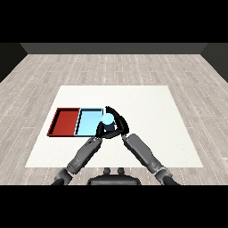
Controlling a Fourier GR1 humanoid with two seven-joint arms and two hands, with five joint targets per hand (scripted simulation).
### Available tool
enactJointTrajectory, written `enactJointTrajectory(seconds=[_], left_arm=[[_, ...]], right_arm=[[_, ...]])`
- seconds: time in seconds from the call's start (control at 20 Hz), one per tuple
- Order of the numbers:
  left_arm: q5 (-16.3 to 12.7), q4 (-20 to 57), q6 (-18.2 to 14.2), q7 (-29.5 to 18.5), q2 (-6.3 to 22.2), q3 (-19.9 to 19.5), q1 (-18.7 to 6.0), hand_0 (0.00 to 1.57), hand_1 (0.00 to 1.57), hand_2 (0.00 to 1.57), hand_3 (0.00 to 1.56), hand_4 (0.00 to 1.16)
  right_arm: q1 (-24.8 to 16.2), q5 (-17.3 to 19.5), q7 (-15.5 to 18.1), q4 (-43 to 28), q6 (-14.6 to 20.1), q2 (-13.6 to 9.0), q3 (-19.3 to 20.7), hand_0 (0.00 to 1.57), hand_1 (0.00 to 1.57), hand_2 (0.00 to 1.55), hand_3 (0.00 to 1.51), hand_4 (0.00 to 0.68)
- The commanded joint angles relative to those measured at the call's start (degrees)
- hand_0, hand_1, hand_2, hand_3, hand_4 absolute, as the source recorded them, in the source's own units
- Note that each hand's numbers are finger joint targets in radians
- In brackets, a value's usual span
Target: Pick the blue can and put it in the blue box
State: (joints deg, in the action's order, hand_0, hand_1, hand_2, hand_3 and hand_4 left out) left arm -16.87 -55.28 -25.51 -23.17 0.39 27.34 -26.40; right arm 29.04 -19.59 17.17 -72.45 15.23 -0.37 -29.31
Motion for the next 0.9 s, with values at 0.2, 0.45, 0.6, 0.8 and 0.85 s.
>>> enactJointTrajectory(seconds=[0.2, 0.45, 0.6, 0.8, 0.85], left_arm=[[-3.56, 2.64, -5.97, -4.98, -0.37, 6.36, 0.30, 1.57, 1.57, 1.57, 1.51, 1.13], [2.37, 2.73, -1.63, -1.21, -0.38, -2.21, -1.00, 1.57, 1.57, 1.57, 1.50, 1.13], [3.19, 3.33, -1.63, -1.18, -0.37, -3.25, -1.68, 1.57, 1.57, 1.57, 1.49, 1.13], [6.96, 0.90, -1.67, 1.82, 0.66, -3.46, -0.07, 1.57, 1.57, 1.57, 1.49, 1.13], [5.97, -1.21, 0.10, 3.35, 3.25, -4.96, -0.24, 1.57, 1.57, 1.57, 1.49, 1.13]], right_arm=[[-0.95, 1.00, -7.15, -6.94, -2.87, -0.95, 5.16, 0.00, 0.00, 0.00, 0.00, 0.000], [-7.26, 0.48, -6.72, -13.75, -4.97, -2.27, 8.41, 0.00, 0.00, 0.00, 0.00, 0.000], [-11.79, 1.53, -7.78, -20.62, -4.78, -4.46, 8.88, 0.00, 0.00, 0.00, 0.00, 0.000], [-15.42, 1.24, -8.07, -26.13, -3.90, -5.47, 11.78, 0.00, 0.00, 0.00, 0.00, 0.000], [-20.14, 0.11, -4.43, -26.49, -6.41, -6.26, 11.69, 0.00, 0.00, 0.00, 0.00, 0.000]])
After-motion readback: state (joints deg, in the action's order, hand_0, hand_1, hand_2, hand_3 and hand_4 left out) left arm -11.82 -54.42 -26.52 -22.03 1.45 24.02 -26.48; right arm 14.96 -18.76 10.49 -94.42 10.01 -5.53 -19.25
